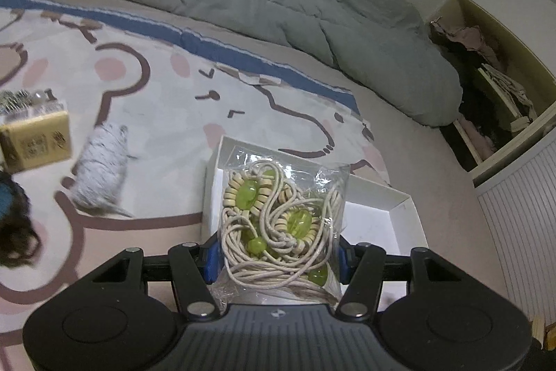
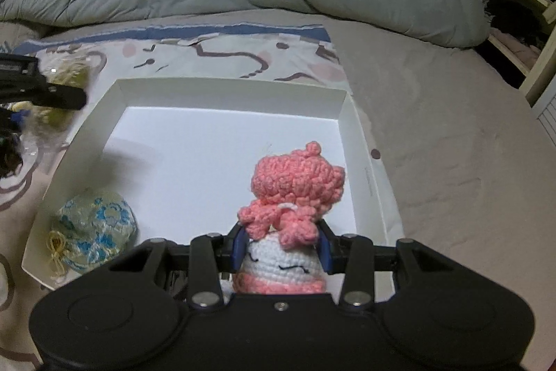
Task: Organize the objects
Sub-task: 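Carry the doll and hair-tie bag over the white tray with both tools, then lower the doll and hair-tie bag into the tray and open both tools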
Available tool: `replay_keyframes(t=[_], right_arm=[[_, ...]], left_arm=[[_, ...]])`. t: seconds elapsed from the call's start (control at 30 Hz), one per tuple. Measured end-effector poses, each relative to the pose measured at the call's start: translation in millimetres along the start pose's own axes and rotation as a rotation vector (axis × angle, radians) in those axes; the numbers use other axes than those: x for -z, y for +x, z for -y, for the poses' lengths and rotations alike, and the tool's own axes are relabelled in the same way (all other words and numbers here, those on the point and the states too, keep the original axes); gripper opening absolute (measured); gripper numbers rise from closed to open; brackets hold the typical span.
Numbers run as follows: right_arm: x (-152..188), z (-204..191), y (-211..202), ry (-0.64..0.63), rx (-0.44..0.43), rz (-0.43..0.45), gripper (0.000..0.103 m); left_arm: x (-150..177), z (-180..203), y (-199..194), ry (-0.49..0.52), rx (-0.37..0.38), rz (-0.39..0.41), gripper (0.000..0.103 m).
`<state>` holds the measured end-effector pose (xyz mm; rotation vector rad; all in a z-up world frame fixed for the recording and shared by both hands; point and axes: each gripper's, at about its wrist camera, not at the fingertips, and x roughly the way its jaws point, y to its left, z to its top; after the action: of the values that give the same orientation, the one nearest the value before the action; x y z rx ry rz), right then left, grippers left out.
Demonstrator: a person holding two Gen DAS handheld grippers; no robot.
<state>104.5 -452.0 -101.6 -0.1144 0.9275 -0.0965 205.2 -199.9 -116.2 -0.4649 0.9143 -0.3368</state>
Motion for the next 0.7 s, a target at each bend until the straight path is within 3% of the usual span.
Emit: replay_keyframes(t=[0.13, 0.27, 0.33, 0.7], right_arm=[[2.6, -0.9, 6.0, -0.012, 0.007, -0.019, 0.041], [2.9, -0.1, 7.8, -0.011, 0.0, -0.013, 0.043], [2.3, 0.4, 6.7, -0.001, 0.032, -0.001, 0.061], [0.2, 9.4, -3.9, 0.094, -0.004, 0.001, 0.062]], left_arm=[[2.7, 2.8, 11.4, 0.002, 0.02, 0.01, 0.06], [2.8, 7.4, 13.3, 0.053, -0.016, 0.032, 0.077], [2.2, 7.3, 12.0, 0.068, -0.029, 0.04, 0.078], [2.6, 4.2, 2.5, 0.099, -0.061, 0.02, 0.078]])
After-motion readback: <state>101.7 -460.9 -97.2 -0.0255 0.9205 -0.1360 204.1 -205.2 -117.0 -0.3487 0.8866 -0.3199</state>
